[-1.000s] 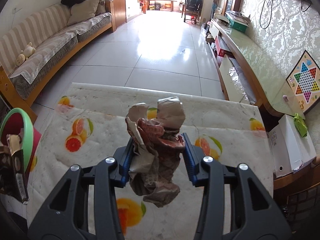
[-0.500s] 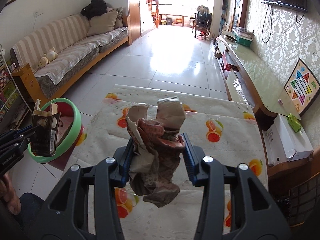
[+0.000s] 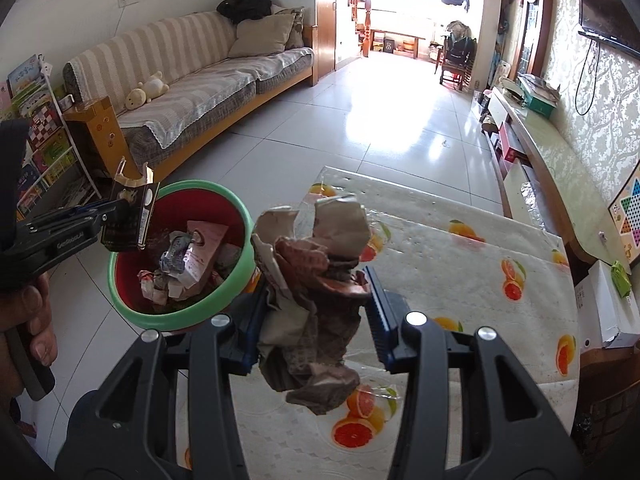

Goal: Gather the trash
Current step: 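Carry the cigarette box over the red bin and open the left tool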

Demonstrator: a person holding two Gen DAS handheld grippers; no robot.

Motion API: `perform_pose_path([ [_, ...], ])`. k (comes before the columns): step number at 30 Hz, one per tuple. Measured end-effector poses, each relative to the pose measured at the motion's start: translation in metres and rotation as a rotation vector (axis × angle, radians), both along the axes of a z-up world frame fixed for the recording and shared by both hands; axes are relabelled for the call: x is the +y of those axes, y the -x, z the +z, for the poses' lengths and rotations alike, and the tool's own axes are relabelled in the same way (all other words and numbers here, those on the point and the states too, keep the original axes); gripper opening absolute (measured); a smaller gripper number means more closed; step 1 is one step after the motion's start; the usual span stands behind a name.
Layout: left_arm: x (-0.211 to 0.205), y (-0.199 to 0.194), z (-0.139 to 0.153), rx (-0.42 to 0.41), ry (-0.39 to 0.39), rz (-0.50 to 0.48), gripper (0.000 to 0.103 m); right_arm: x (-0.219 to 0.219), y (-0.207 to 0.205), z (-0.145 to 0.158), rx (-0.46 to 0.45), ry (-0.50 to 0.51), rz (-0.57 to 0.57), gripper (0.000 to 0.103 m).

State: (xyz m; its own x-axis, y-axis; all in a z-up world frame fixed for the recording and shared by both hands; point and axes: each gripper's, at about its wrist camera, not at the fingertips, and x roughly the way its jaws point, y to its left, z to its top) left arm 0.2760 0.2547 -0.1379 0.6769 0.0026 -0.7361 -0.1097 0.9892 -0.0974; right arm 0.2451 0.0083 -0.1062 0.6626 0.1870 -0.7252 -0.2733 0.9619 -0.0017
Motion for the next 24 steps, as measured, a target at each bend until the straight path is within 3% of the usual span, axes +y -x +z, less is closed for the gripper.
perform_pose_path([
  [13, 0.030, -0.012, -0.049, 0.085, 0.060, 0.031, 0.017, 0.052, -0.009, -0.011, 0.018, 0.009, 0.069, 0.043],
  [15, 0.033, -0.012, -0.052, 0.086, 0.064, 0.040, 0.028, 0.059, -0.012, -0.012, 0.020, 0.008, 0.078, 0.043],
  [18, 0.038, -0.011, -0.053, 0.079, 0.066, 0.051, 0.033, 0.068, -0.016, -0.014, 0.022, 0.009, 0.094, 0.043],
  [19, 0.038, -0.009, -0.053, 0.072, 0.069, 0.055, 0.043, 0.071, -0.016, -0.014, 0.021, 0.009, 0.099, 0.043],
  [21, 0.041, -0.005, -0.051, 0.051, 0.072, 0.067, 0.051, 0.076, -0.017, -0.015, 0.022, 0.011, 0.109, 0.043],
  [24, 0.044, 0.000, -0.048, 0.038, 0.076, 0.076, 0.057, 0.083, -0.020, -0.016, 0.026, 0.010, 0.120, 0.043],
])
